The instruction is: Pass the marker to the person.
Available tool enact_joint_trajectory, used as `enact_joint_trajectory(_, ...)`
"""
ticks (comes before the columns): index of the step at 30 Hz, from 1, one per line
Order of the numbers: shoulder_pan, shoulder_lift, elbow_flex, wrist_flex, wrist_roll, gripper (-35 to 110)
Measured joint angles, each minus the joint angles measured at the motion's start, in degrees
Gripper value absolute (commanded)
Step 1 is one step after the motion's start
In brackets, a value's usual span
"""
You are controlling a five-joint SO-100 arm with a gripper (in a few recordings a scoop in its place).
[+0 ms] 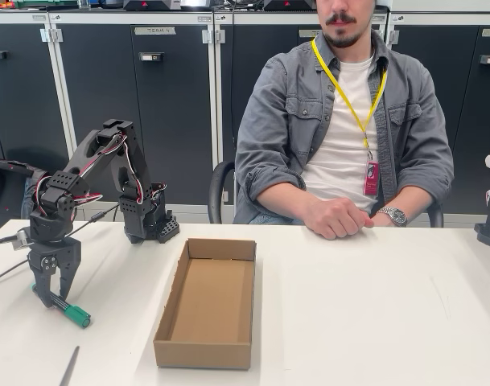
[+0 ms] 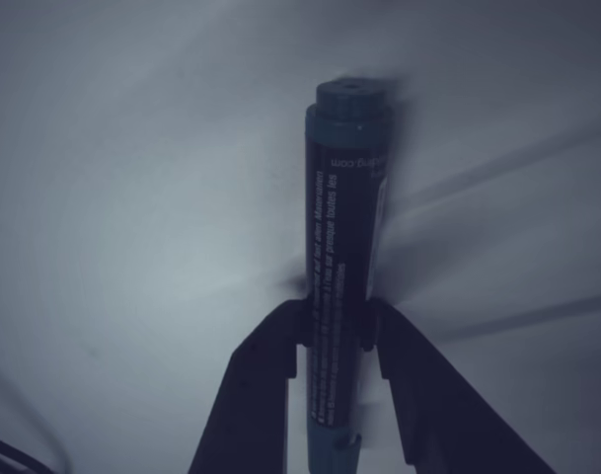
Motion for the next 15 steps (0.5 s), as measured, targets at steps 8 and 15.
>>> enact_joint_trajectory(8,-2.5,2.3,-1.1,7.8,1.5,-5)
enact_joint_trajectory(15,-6.8,12.4,-4.0,19.7,1.8,-5)
